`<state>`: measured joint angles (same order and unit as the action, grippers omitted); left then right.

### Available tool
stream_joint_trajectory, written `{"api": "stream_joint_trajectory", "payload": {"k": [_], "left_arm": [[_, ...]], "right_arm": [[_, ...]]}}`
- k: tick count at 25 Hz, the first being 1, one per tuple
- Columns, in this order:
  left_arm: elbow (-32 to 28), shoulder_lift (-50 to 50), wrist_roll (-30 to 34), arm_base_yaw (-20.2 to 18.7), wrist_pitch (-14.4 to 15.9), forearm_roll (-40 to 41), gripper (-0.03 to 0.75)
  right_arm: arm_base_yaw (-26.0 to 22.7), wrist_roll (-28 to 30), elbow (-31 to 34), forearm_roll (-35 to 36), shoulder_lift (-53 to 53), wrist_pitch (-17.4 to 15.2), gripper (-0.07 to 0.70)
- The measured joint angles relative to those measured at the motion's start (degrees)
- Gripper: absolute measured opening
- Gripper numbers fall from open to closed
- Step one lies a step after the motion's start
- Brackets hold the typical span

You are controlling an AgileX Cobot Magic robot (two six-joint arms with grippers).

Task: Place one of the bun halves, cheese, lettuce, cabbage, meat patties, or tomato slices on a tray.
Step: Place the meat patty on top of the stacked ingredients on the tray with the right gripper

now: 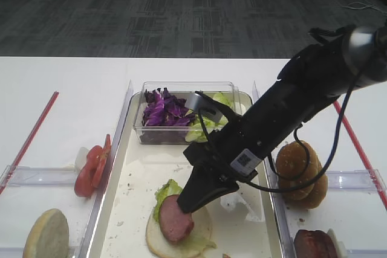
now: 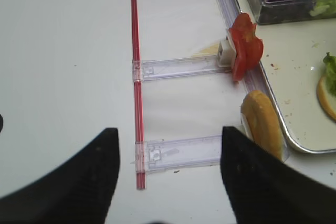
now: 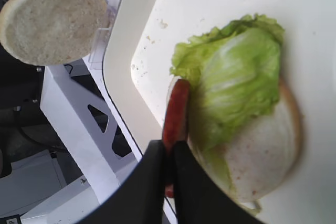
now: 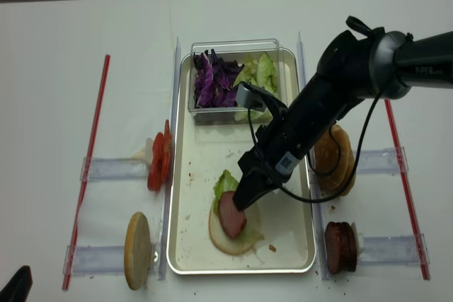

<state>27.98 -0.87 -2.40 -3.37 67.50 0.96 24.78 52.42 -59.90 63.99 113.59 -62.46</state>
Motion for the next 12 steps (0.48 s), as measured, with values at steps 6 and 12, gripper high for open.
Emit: {"api": "stream_joint_trajectory", "payload": {"k": [6,12], "left_arm": [[0.0,0.0,0.0,0.0,0.0,0.0,0.428],[0.0,0.0,0.0,0.0,0.0,0.0,0.428]], "right_arm": [[0.0,0.0,0.0,0.0,0.0,0.04,0.047],[0.0,0.0,0.0,0.0,0.0,0.36,0.047]]}}
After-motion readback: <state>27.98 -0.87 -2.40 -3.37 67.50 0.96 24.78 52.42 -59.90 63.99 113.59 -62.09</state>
